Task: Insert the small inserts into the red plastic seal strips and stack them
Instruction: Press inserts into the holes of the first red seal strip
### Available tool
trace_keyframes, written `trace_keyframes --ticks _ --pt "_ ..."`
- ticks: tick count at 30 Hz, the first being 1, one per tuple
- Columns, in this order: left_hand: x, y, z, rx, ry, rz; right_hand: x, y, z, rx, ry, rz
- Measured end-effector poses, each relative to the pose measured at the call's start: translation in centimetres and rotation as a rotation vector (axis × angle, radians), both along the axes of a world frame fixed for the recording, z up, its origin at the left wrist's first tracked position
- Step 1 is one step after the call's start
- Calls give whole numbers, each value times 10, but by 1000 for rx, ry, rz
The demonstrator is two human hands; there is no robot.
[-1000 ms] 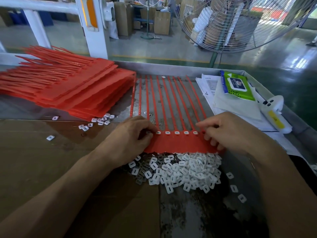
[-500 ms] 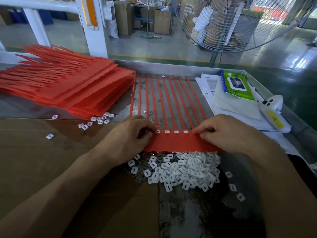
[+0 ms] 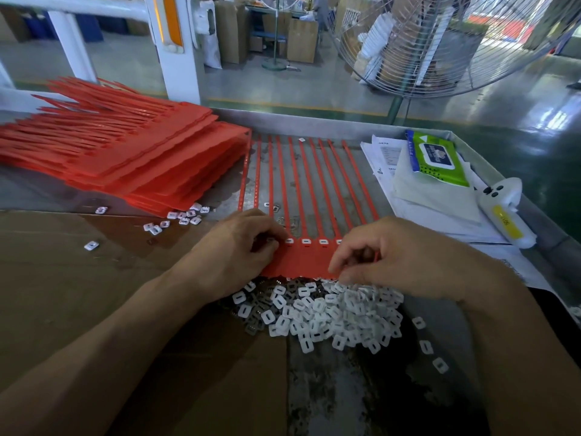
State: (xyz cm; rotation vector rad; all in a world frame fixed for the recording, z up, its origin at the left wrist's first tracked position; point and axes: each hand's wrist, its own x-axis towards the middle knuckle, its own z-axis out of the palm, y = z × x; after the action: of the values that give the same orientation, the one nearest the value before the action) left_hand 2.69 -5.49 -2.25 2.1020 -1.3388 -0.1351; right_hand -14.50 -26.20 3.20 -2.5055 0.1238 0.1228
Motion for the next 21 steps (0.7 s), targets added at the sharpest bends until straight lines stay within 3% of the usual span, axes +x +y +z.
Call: trace_keyframes --ticks 8,21 --pt "1 -1 -2 -5 -3 -1 2 14 -3 -73 174 30" --pt "0 -1 -2 -35 -13 5 6 26 -3 -107 158 16"
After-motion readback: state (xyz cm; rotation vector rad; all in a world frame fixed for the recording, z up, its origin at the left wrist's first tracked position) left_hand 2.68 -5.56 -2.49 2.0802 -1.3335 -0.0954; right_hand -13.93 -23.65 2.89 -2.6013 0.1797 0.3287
